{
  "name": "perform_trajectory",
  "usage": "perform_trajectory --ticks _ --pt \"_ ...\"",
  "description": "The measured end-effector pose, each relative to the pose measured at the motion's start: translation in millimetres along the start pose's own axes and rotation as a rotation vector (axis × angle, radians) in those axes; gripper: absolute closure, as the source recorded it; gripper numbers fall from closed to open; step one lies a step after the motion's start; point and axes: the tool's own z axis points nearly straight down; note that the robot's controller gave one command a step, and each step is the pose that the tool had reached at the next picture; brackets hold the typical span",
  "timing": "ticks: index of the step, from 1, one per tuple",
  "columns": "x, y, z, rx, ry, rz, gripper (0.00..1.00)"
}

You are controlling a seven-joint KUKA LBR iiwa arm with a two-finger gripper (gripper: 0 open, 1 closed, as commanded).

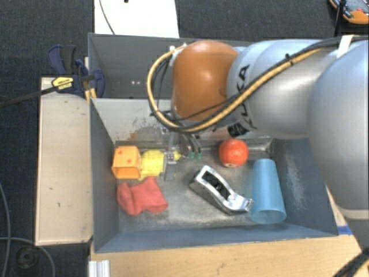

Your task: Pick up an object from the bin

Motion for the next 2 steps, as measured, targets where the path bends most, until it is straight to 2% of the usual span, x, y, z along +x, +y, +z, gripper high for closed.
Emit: perform_trajectory --ticks 1,2 --pt "-1.7 -1 -5 -0.002 -0.008 0.004 0.0" --pt "4.5 -32 30 -0.003 -0.013 -0.06 0.0"
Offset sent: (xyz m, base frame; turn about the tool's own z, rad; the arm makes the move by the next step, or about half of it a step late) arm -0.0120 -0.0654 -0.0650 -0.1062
